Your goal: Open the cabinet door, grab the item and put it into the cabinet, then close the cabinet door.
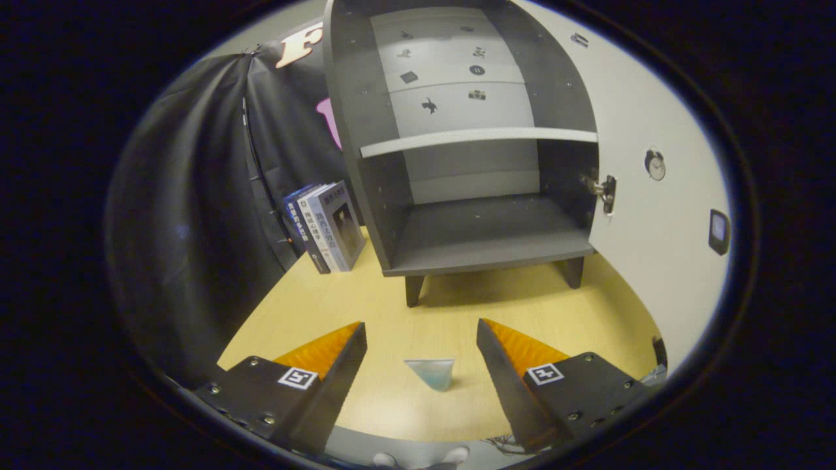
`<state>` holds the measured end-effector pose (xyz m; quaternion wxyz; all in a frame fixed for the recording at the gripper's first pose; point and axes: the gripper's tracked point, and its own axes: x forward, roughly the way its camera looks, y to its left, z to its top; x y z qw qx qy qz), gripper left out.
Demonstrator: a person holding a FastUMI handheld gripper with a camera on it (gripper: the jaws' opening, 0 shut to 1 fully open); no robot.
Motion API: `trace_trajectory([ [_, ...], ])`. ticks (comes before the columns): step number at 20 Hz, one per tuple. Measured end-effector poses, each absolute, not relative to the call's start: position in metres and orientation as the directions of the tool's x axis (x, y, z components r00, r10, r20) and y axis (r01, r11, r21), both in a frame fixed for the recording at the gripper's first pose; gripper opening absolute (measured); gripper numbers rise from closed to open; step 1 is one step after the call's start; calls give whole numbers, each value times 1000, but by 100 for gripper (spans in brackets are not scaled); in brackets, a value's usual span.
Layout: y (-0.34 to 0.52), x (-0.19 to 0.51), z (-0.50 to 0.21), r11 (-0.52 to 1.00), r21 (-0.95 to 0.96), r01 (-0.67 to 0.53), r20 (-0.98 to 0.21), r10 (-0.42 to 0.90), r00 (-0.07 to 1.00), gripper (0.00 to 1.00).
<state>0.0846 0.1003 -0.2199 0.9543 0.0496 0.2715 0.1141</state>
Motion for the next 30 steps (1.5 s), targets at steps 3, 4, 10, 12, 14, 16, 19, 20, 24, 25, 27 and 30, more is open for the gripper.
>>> trace_trajectory([
  [3, 99, 82, -240, 974, 149, -173, -548, 227, 806, 100],
  [4, 100, 82, -245, 975, 152, -164, -558, 221, 800, 100],
  [10, 99, 77, -264, 979, 151, -138, -591, 201, 781, 60],
  [12, 98, 75, -263, 980, 141, -141, -602, 197, 774, 59],
  [14, 97, 75, -257, 978, 136, -157, -592, 207, 779, 55],
  [16, 98, 77, -246, 976, 141, -166, -567, 217, 795, 55],
  [19, 101, 90, -214, 970, 160, -182, -502, 239, 831, 55],
  [20, 101, 95, -203, 969, 164, -185, -475, 242, 846, 55],
  [24, 96, 122, -150, 970, 140, -198, -349, 236, 907, 55],
  [25, 94, 130, -137, 971, 124, -206, -312, 236, 920, 55],
  [27, 91, 147, -112, 971, 104, -216, -255, 236, 938, 54],
  [30, 89, 165, -85, 971, 100, -218, -218, 235, 947, 54],
])
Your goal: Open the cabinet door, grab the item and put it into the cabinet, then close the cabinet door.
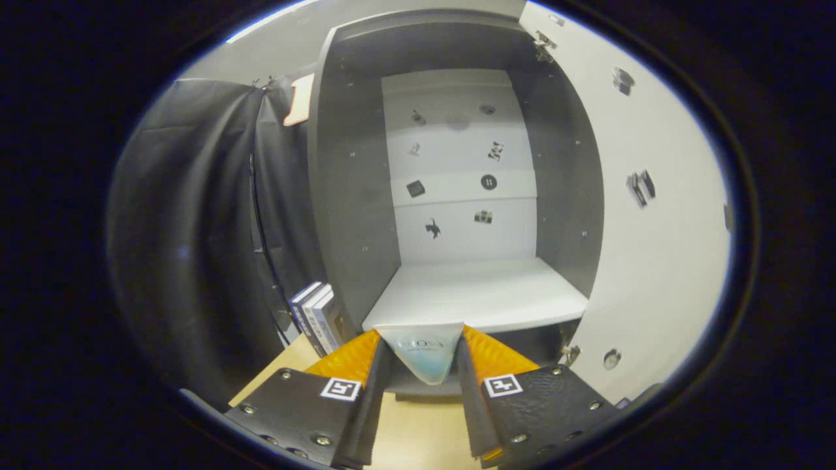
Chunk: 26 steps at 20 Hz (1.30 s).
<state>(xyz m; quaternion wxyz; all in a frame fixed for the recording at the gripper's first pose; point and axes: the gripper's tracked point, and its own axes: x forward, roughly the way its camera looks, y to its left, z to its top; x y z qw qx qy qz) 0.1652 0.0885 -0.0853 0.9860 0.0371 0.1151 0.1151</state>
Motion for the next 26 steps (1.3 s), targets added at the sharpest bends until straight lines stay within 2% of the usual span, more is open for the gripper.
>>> trace_trajectory([
  [7, 78, 172, -62, 976, 139, -169, -298, 204, 932, 54],
  [18, 77, 179, -82, 985, 122, -120, -419, 161, 894, 54],
  [22, 77, 185, -84, 984, 136, -113, -427, 161, 890, 54],
  [26, 74, 187, -80, 985, 140, -104, -410, 153, 899, 60],
])
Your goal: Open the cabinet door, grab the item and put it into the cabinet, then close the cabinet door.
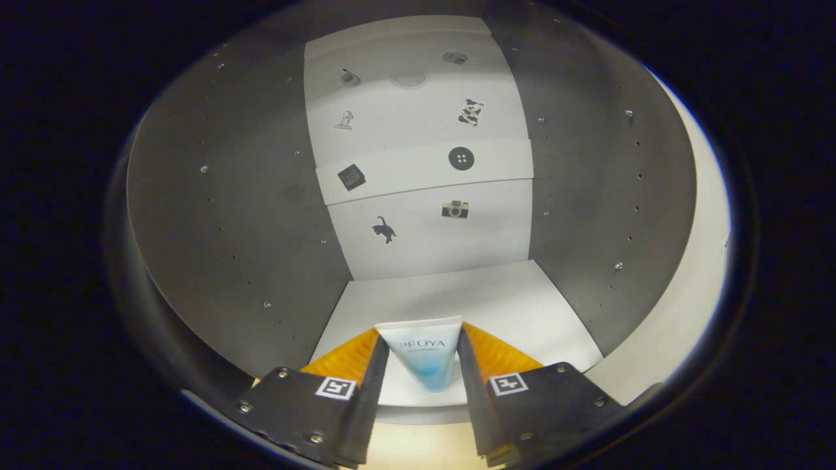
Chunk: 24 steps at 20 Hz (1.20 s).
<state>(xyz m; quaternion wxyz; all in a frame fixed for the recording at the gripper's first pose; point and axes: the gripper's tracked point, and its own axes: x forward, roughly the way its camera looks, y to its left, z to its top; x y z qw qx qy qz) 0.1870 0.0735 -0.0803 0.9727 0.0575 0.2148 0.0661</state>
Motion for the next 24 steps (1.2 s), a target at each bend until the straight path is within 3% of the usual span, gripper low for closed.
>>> trace_trajectory([
  [5, 71, 179, -72, 986, 141, -90, -379, 138, 915, 83],
  [7, 71, 165, -63, 987, 136, -90, -351, 133, 927, 85],
  [15, 61, 46, -18, 990, 111, -86, -241, 111, 964, 85],
  [24, -20, -135, 11, 993, 107, 45, -188, -24, 982, 85],
])
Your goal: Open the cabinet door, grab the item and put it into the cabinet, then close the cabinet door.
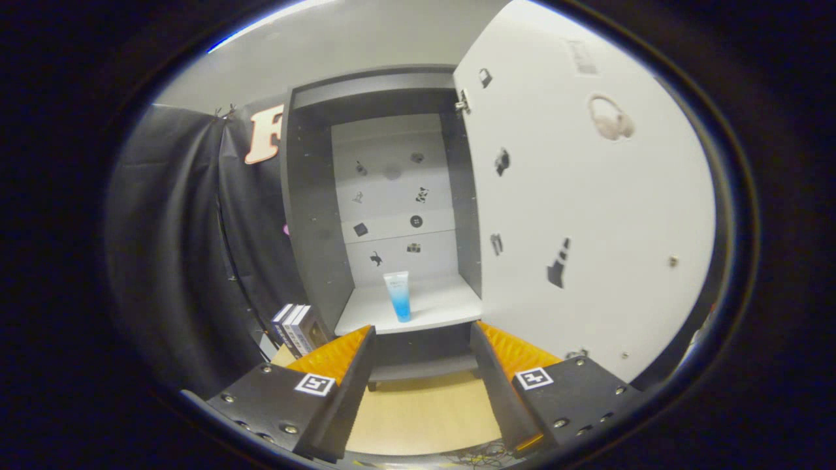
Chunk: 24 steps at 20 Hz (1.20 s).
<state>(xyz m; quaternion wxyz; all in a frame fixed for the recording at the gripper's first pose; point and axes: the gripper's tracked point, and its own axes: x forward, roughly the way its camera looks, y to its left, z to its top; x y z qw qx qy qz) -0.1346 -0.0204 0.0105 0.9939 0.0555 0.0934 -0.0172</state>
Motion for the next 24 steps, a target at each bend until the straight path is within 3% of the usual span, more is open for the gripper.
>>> trace_trajectory([
  [6, -114, -230, 16, 974, 109, 199, -182, -178, 967, 85],
  [12, -214, -260, 10, 938, 107, 330, -180, -308, 934, 85],
  [16, -254, -238, 9, 941, 101, 323, -168, -304, 938, 86],
  [24, -237, -214, 9, 963, 84, 256, -145, -242, 959, 86],
])
